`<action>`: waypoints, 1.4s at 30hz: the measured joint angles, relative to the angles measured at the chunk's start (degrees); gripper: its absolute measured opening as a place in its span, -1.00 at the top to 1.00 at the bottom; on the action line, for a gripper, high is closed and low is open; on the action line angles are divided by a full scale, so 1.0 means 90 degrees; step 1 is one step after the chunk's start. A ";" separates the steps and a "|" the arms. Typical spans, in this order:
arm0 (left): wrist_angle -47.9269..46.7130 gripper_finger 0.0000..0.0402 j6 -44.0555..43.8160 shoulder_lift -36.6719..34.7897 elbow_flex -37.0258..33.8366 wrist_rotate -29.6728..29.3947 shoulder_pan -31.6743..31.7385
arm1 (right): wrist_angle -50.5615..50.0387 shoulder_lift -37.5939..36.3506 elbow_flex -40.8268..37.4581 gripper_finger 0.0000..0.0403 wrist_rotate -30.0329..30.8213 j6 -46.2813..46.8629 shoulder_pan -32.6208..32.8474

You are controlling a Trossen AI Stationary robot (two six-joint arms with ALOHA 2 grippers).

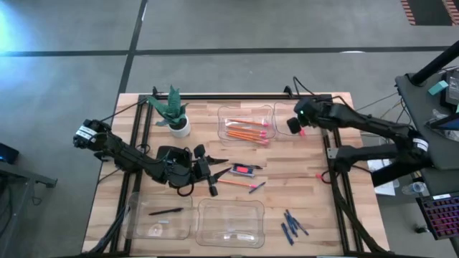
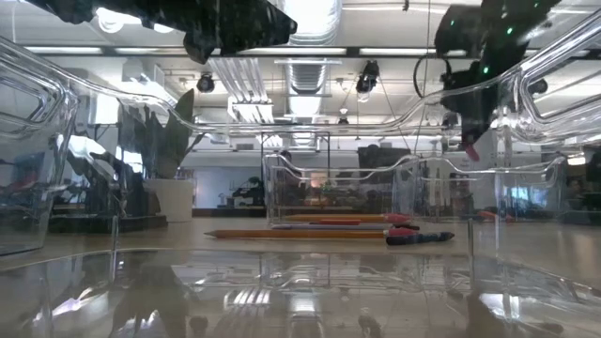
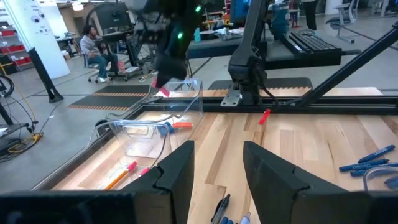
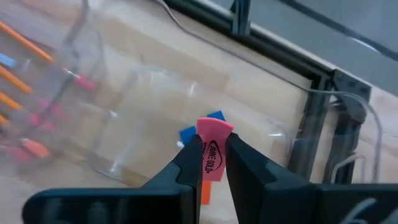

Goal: Sort crayons/erasers/pens/pencils in bins
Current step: Put the pink eraser into the top right transparent bin

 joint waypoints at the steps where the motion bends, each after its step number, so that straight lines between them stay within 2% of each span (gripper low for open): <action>1: 0.0000 0.38 0.0005 0.0000 0.0000 0.0000 0.0000 | 0.0119 0.0081 -0.0059 0.75 -0.0075 -0.0093 -0.0135; 5: 0.0000 0.38 0.0005 0.0000 0.0000 0.0000 0.0000 | 0.0505 0.0428 -0.0290 0.75 -0.0358 -0.0473 -0.0433; 18: -0.0002 0.38 0.0007 0.0000 0.0000 0.0000 0.0000 | 0.0617 0.1686 -0.0350 0.75 -0.0539 -0.1206 -0.0595; 23: -0.0002 0.38 0.0007 0.0000 0.0000 0.0000 0.0000 | 0.0854 0.1992 -0.0338 0.75 -0.1025 -0.1436 -0.0865; 29: -0.0015 0.38 0.0010 0.0001 0.0000 0.0000 0.0001 | 0.1178 0.1968 -0.0353 0.75 -0.1310 -0.1469 -0.1164; 33: -0.0019 0.38 0.0010 0.0000 0.0000 0.0000 0.0000 | 0.1188 0.1906 -0.0353 0.75 -0.1345 -0.1268 -0.1333; 37: -0.0021 0.38 0.0011 0.0001 0.0000 0.0000 0.0002 | 0.1320 0.1827 -0.0355 0.75 -0.1764 -0.1149 -0.1444; 42: -0.0024 0.38 0.0012 0.0002 0.0000 0.0000 0.0007 | 0.1494 0.1844 -0.0355 0.75 -0.1805 -0.0690 -0.1575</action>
